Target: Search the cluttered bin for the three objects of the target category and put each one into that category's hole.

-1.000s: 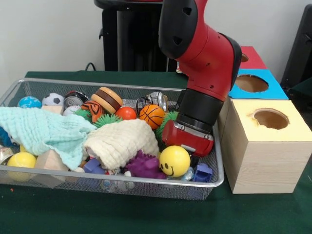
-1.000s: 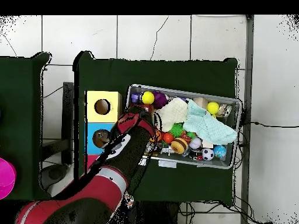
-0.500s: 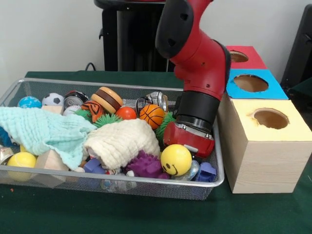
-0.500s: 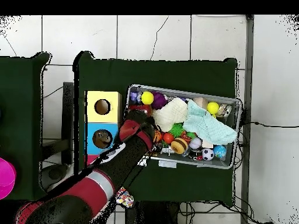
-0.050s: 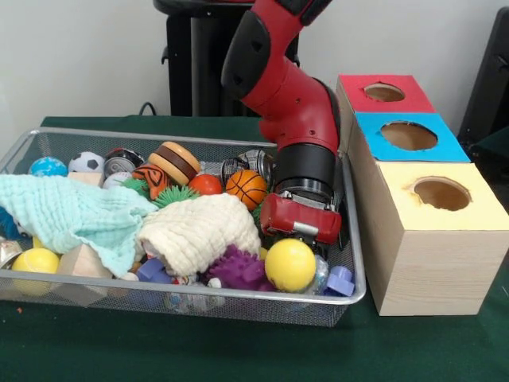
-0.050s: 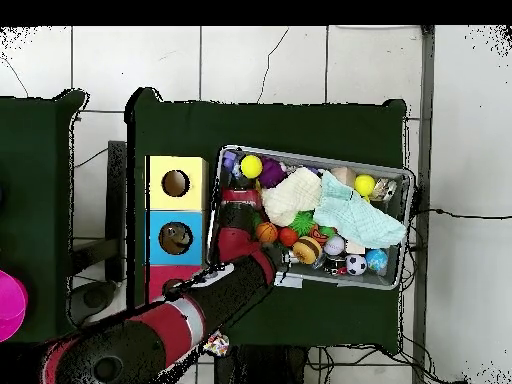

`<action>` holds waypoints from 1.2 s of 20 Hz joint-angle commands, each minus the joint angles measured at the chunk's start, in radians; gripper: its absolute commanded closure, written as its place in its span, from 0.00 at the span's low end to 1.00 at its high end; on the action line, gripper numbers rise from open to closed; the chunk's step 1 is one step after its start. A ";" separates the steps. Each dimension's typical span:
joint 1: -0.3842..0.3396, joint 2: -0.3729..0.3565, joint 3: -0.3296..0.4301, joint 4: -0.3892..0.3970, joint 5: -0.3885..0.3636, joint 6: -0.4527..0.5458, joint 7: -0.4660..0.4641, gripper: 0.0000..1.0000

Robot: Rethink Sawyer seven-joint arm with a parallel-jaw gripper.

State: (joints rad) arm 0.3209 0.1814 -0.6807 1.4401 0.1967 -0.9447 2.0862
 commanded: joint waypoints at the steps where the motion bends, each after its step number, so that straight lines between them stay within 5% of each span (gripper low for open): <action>1: -0.106 0.027 0.217 0.020 -0.003 -0.260 0.316 0.00; 7: -0.162 -0.017 0.258 0.060 -0.039 -0.387 0.335 0.00; 14: -0.226 -0.016 0.304 -0.010 -0.123 -0.382 0.299 0.00; 24: -0.261 -0.069 0.382 0.059 -0.013 -0.606 0.275 0.00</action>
State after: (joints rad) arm 0.1026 0.0986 -0.4907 1.5033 0.1283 -1.3373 2.0874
